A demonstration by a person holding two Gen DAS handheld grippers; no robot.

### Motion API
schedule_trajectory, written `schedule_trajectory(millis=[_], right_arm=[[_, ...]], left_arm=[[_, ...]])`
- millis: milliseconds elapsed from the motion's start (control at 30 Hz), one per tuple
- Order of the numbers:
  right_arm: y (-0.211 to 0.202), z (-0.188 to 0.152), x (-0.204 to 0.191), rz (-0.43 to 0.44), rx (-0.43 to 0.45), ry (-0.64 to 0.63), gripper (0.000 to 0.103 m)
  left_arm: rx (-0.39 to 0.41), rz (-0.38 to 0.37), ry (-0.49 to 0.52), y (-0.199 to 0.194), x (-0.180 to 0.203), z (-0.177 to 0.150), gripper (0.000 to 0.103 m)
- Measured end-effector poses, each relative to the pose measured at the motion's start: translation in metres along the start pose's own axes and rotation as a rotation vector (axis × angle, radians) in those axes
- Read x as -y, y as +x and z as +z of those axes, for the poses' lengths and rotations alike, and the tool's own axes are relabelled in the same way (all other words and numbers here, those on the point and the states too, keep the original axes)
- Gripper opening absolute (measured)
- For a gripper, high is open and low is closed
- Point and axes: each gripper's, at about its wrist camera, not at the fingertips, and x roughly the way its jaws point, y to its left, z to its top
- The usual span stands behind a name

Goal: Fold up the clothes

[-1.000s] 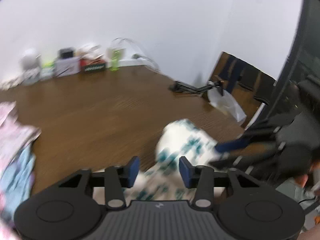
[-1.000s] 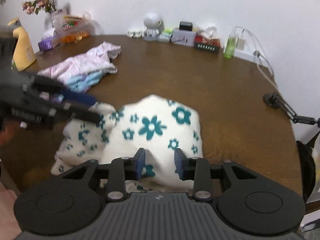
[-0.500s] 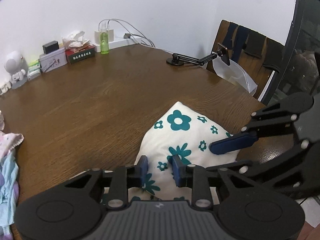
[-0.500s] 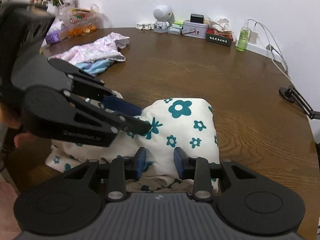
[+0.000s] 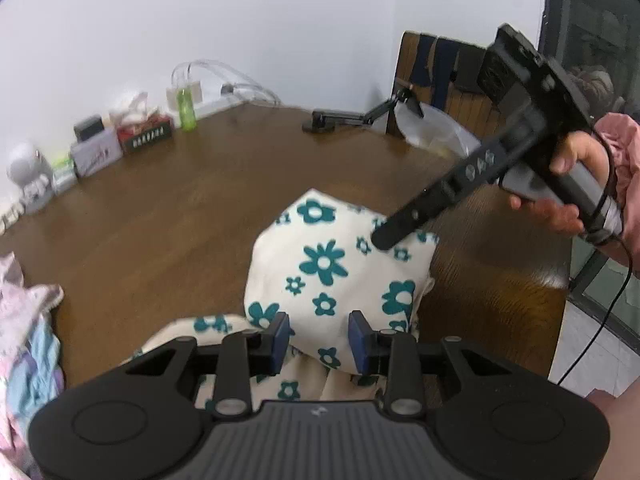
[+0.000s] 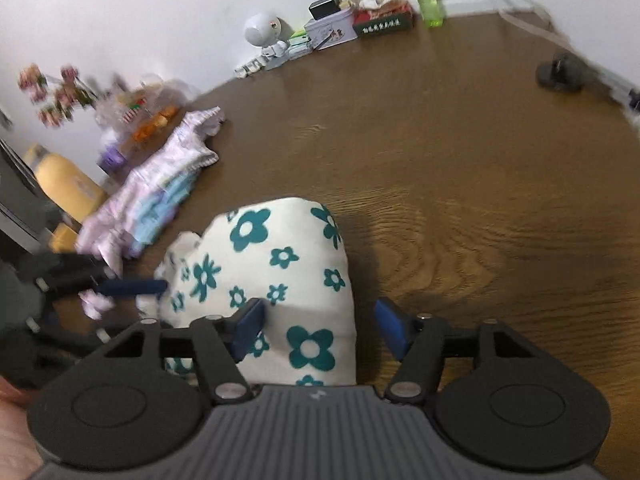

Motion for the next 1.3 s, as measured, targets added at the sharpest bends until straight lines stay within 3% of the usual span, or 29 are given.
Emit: schedule_trajectory(millis=[100,200,267,333,433,500,600,833,900,1033,1133,1300], right_arm=[[0.011,-0.001,0.007,0.063,-0.02,0.038,0.063],[0.015,-0.001,0.004,0.084,-0.013,0.055,0.042],[0.006,0.0,-0.012,0.049,0.008,0.017,0.029],[-0.008,0.002,-0.034,-0.013,0.028,-0.057,0.027],[-0.03,0.004,-0.077,-0.199,0.042,-0.225,0.026],[-0.039,0.005,-0.102,-0.353,0.035,-0.35,0.026],[-0.041,0.001,-0.137,-0.549,0.015,-0.515,0.026],[0.007,-0.031,-0.189,-0.8,-0.046,-0.829,0.027],[0.022,-0.047,-0.206,-0.823,-0.043,-0.923,0.027],[0.04,-0.063,-0.234,-0.772,-0.075,-0.982,0.029],[0.054,-0.067,-0.242,-0.7,-0.12,-0.96,0.03],[0.072,-0.078,-0.238,-0.68,-0.119,-0.931,0.03]], left_arm=[[-0.017,-0.004,-0.007,0.008,-0.004,-0.005,0.031],[-0.02,-0.002,-0.016,0.011,-0.005,-0.007,0.031],[-0.019,-0.003,-0.018,0.012,-0.005,-0.007,0.03],[-0.015,-0.016,-0.015,0.016,-0.001,-0.003,0.03],[-0.004,-0.054,-0.024,0.027,0.006,0.009,0.032],[0.001,-0.074,-0.038,0.031,0.01,0.016,0.04],[0.029,-0.082,-0.045,0.026,0.011,0.018,0.04],[0.081,-0.037,-0.169,-0.009,-0.025,-0.013,0.041],[0.095,-0.019,-0.206,-0.019,-0.039,-0.023,0.041],[0.132,0.027,-0.264,-0.046,-0.066,-0.034,0.041],[0.169,0.041,-0.292,-0.062,-0.08,-0.038,0.042],[0.17,0.007,-0.28,-0.063,-0.077,-0.041,0.041]])
